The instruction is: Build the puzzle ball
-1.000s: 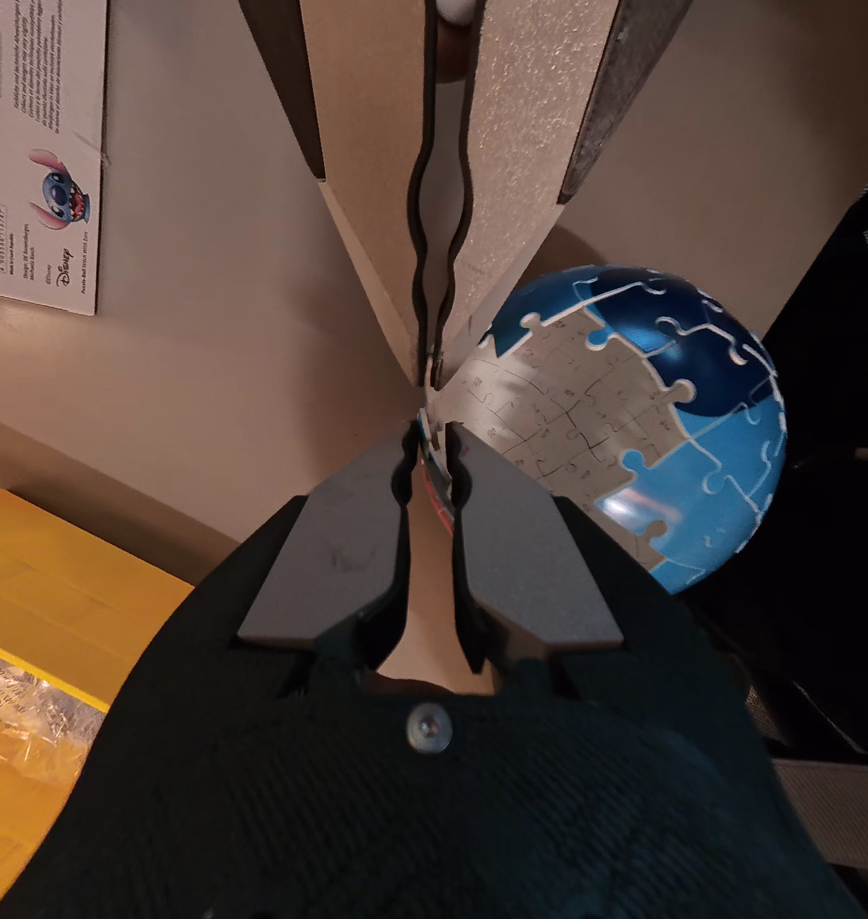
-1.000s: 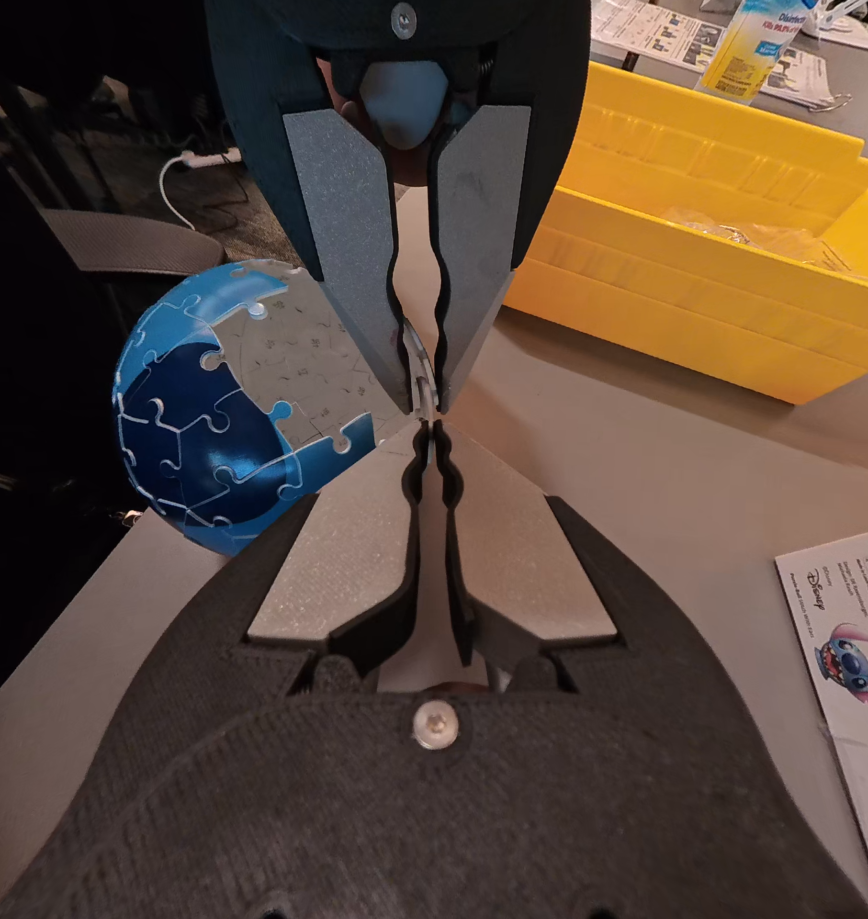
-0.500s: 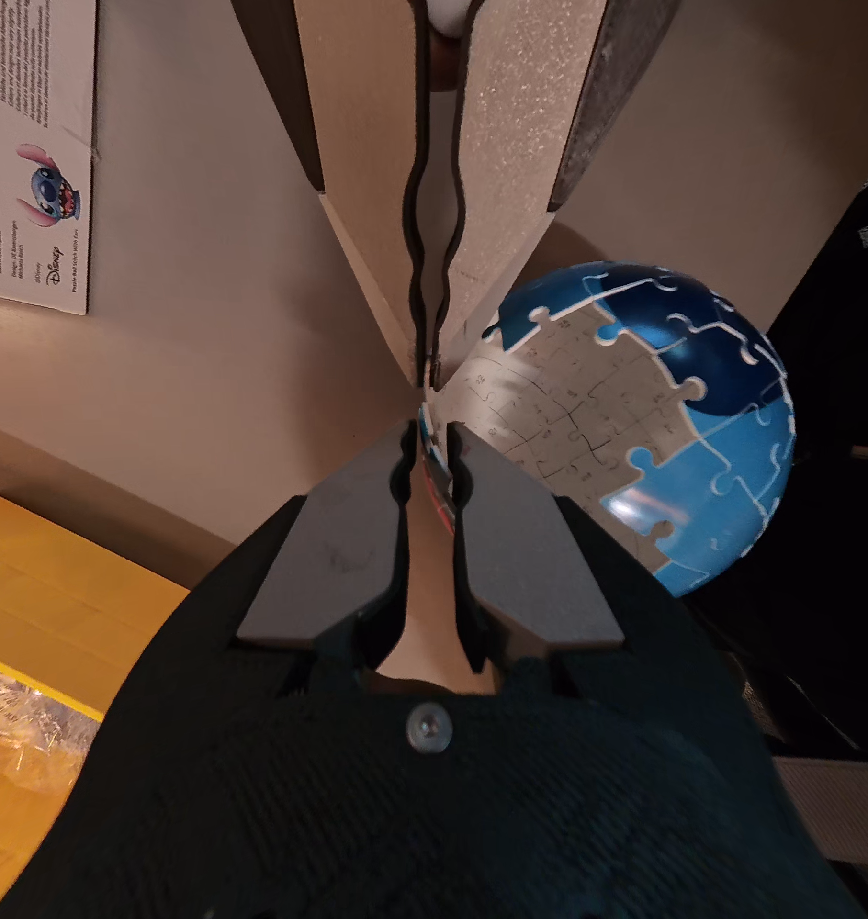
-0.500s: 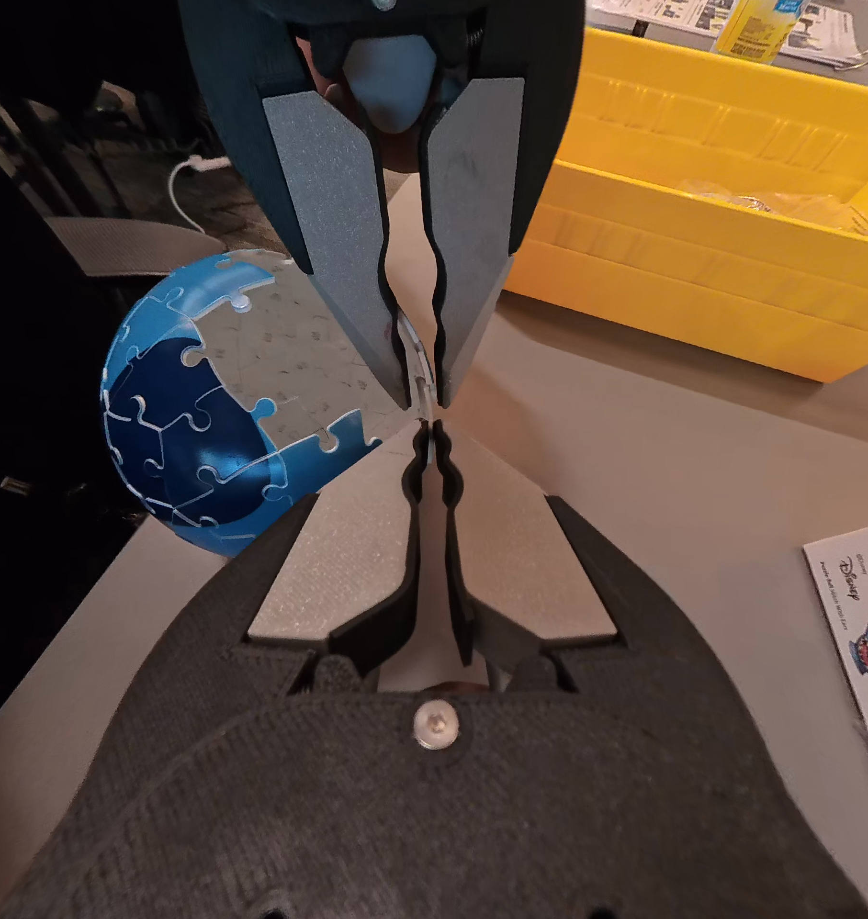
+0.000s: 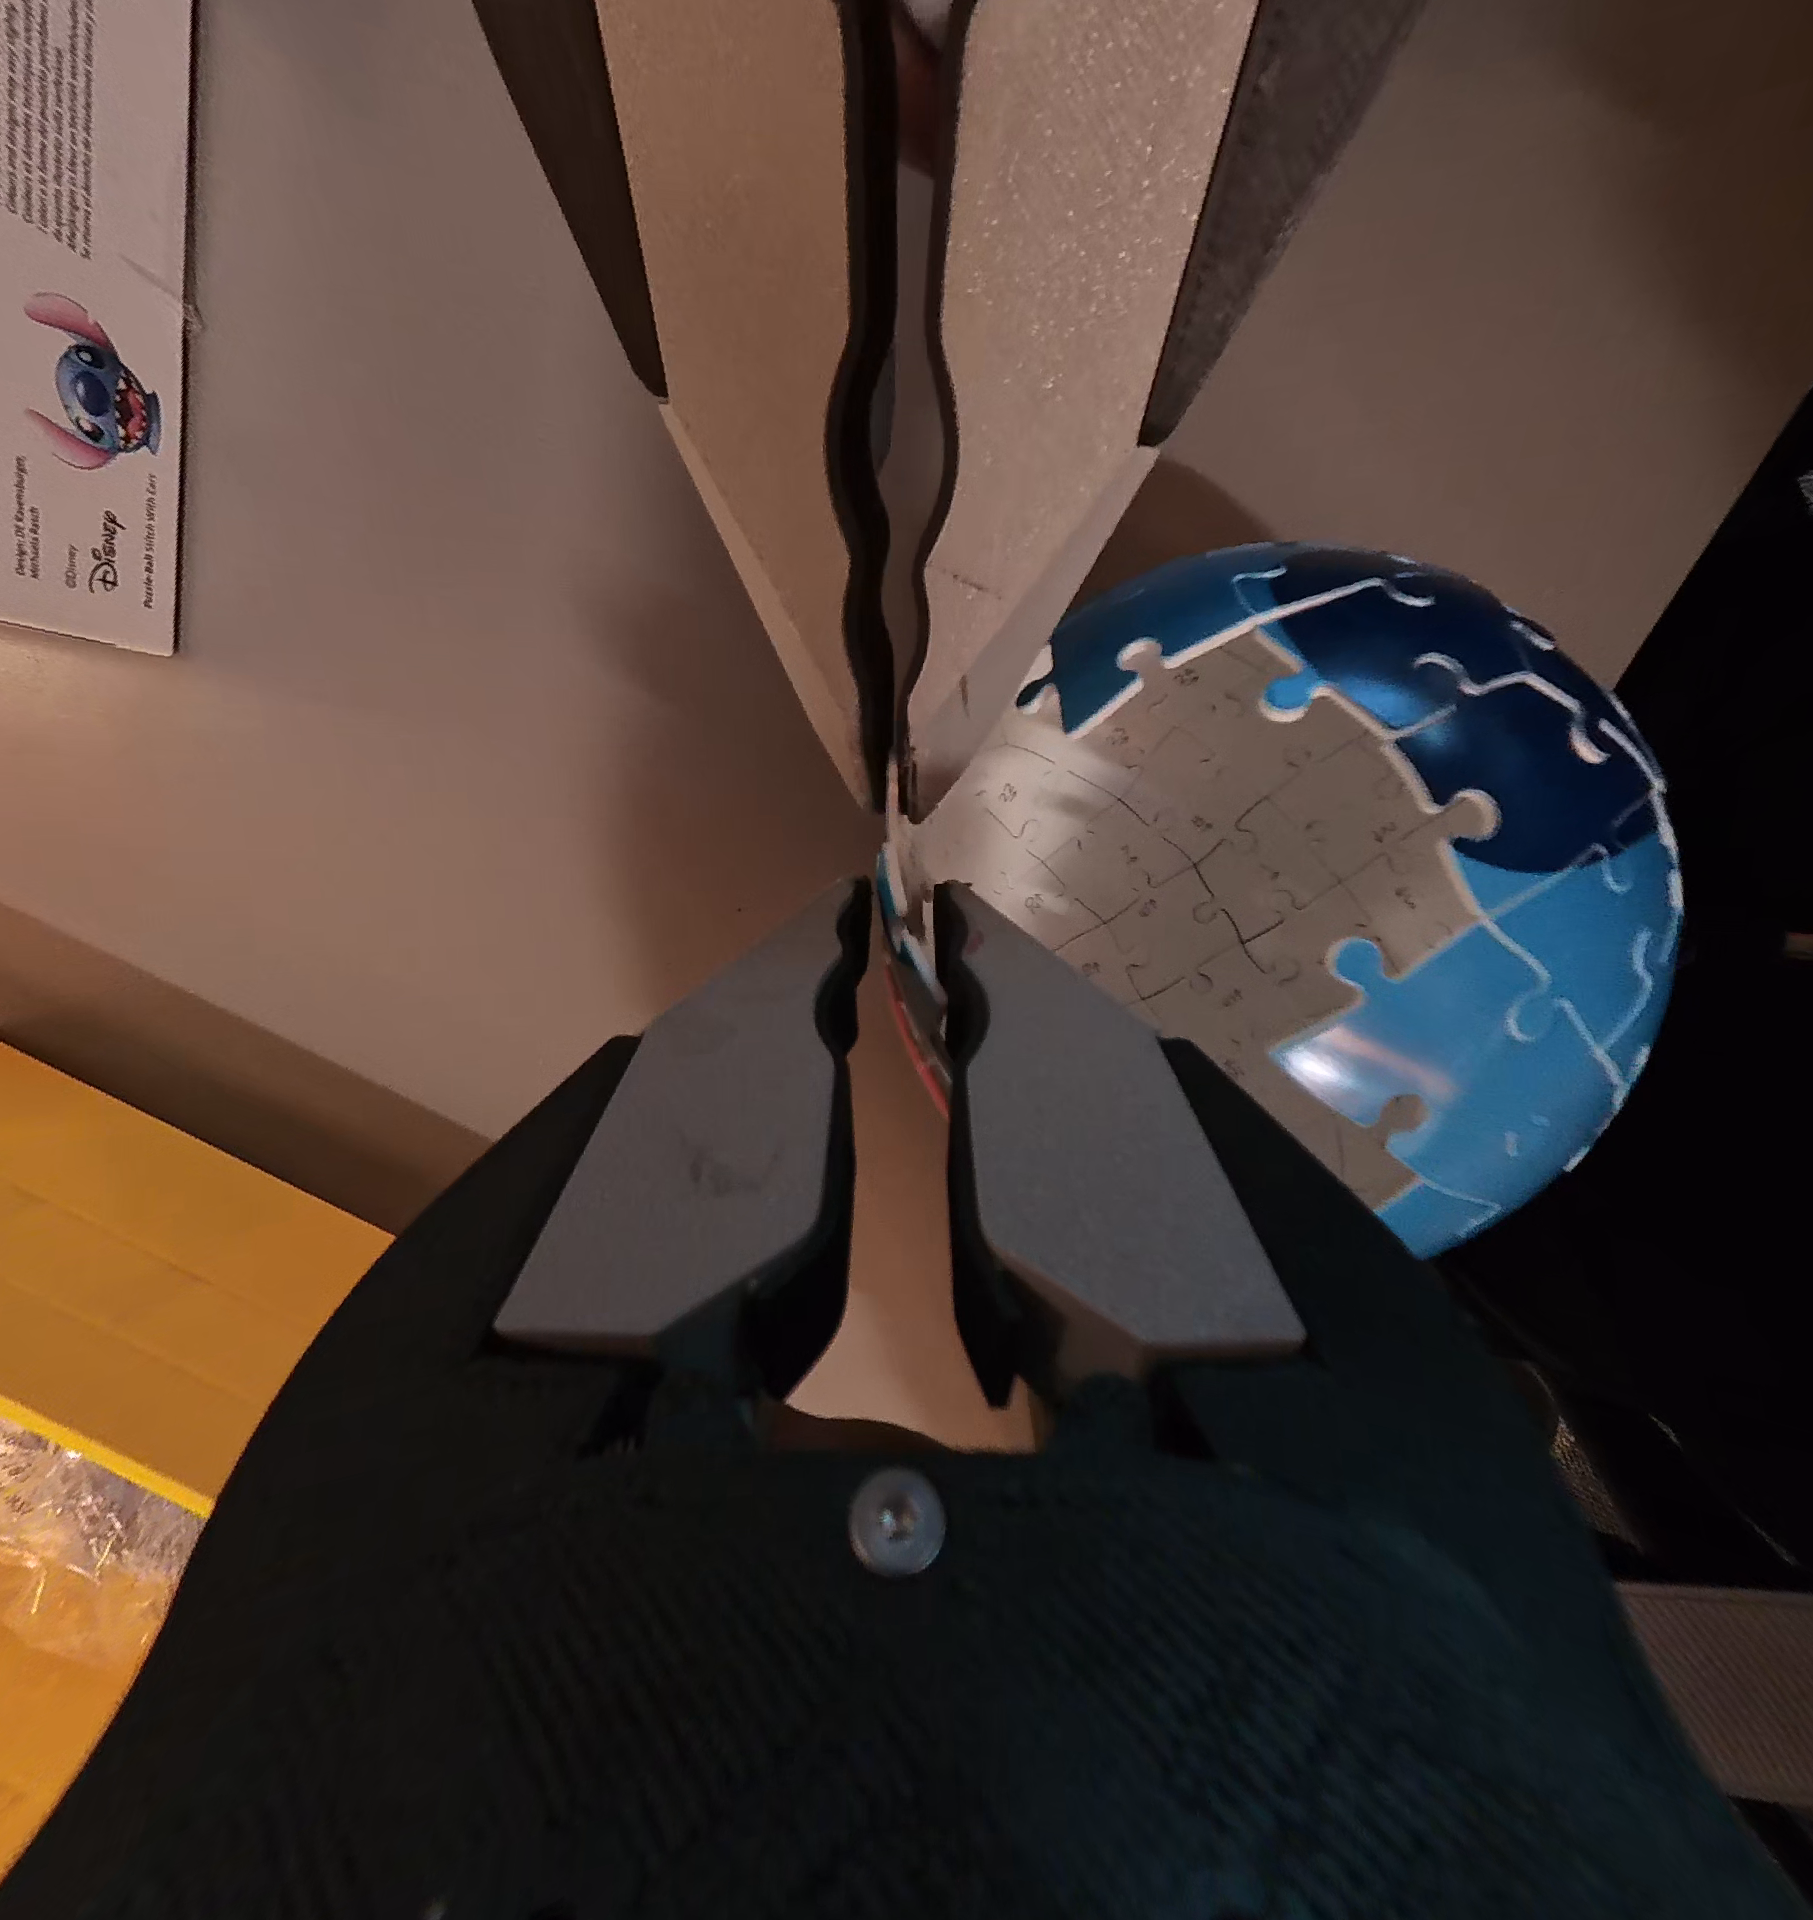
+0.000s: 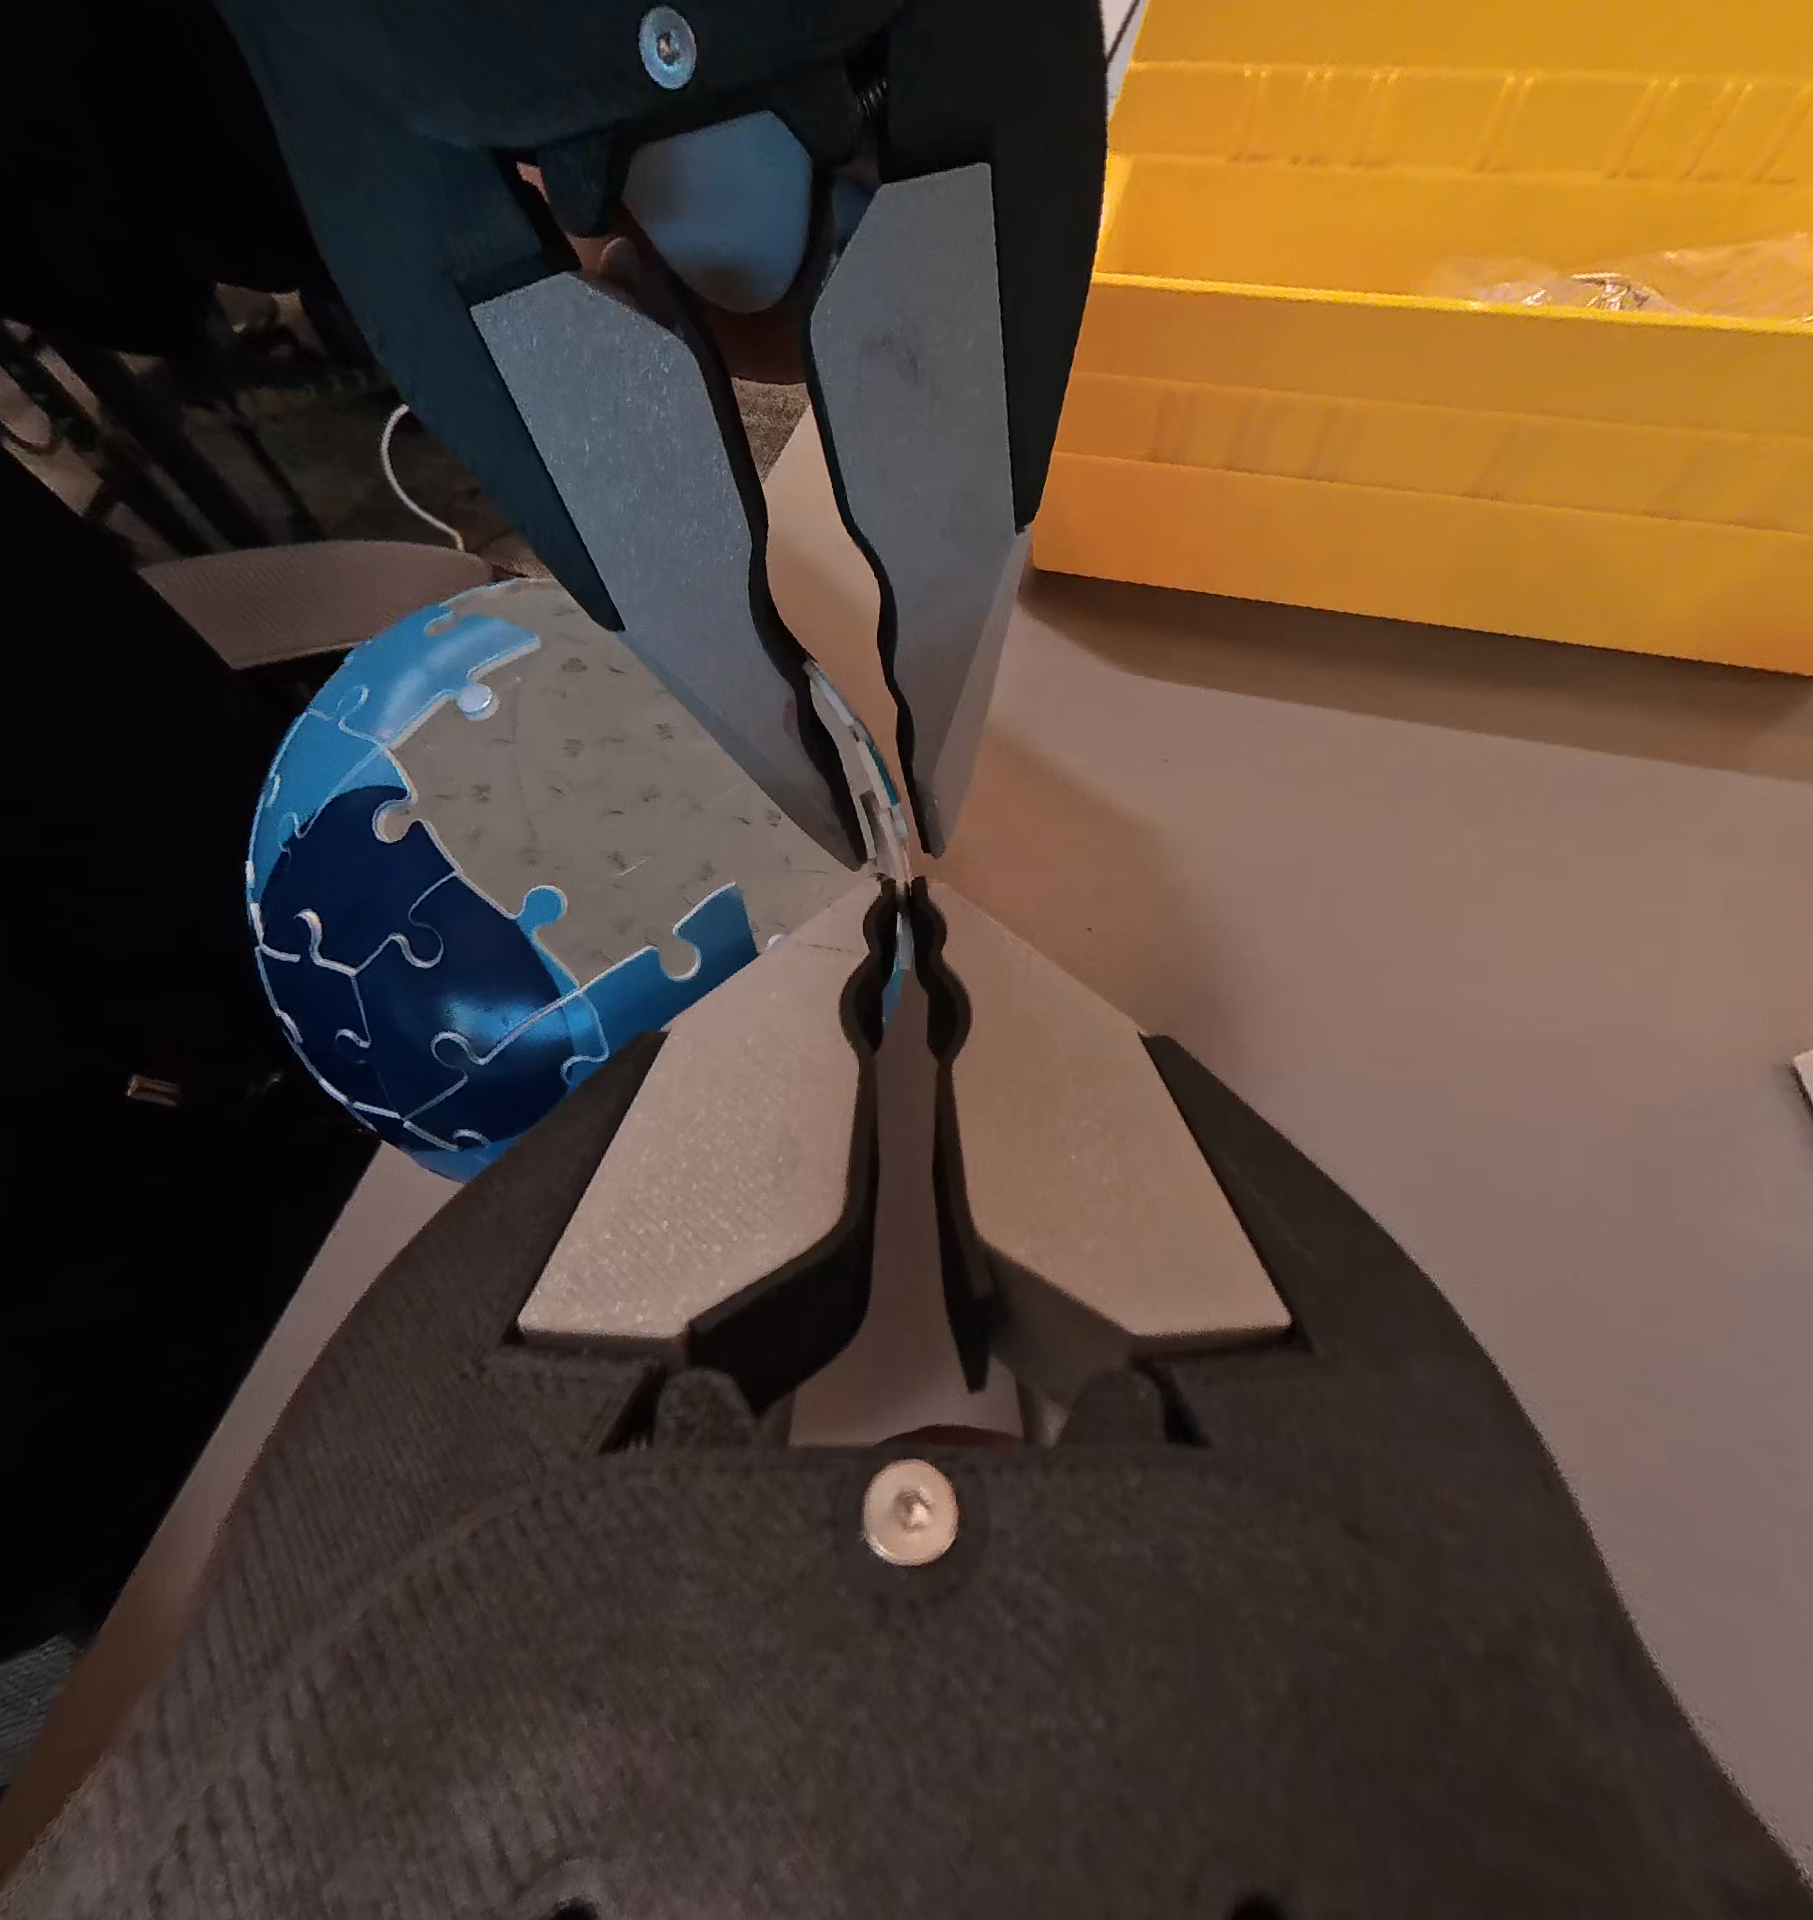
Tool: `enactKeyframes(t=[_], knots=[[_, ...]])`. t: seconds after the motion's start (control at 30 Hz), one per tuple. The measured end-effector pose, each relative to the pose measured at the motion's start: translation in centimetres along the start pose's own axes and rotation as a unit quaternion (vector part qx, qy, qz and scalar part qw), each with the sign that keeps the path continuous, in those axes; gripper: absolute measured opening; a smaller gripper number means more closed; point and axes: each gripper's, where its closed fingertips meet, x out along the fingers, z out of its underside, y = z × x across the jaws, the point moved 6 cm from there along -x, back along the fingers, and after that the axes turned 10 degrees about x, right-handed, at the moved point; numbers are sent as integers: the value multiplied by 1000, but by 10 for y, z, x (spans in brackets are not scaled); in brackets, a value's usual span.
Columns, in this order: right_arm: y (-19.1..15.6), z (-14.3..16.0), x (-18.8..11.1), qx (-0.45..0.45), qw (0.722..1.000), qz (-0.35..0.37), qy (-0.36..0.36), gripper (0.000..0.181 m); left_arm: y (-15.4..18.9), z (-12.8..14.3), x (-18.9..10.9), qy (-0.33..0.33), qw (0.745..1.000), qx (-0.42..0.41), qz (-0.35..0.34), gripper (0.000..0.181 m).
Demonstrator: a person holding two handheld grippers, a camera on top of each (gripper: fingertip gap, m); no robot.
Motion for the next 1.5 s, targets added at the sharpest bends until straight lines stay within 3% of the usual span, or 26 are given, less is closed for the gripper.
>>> enactKeyframes(t=[0.4, 1.07, 1.5], knots=[[-5, -4, -2, -15, 1000, 0, 8, 0, 1, 0, -2, 4, 1000, -2, 0, 15], [-2, 1, 0, 18, 1000, -13, 3, 0, 2, -1, 0, 0, 1000, 2, 3, 10], [-4, 2, -3, -24, 999, 15, 27, 0, -2, -1, 1, 14, 1000, -12, 9, 12]])
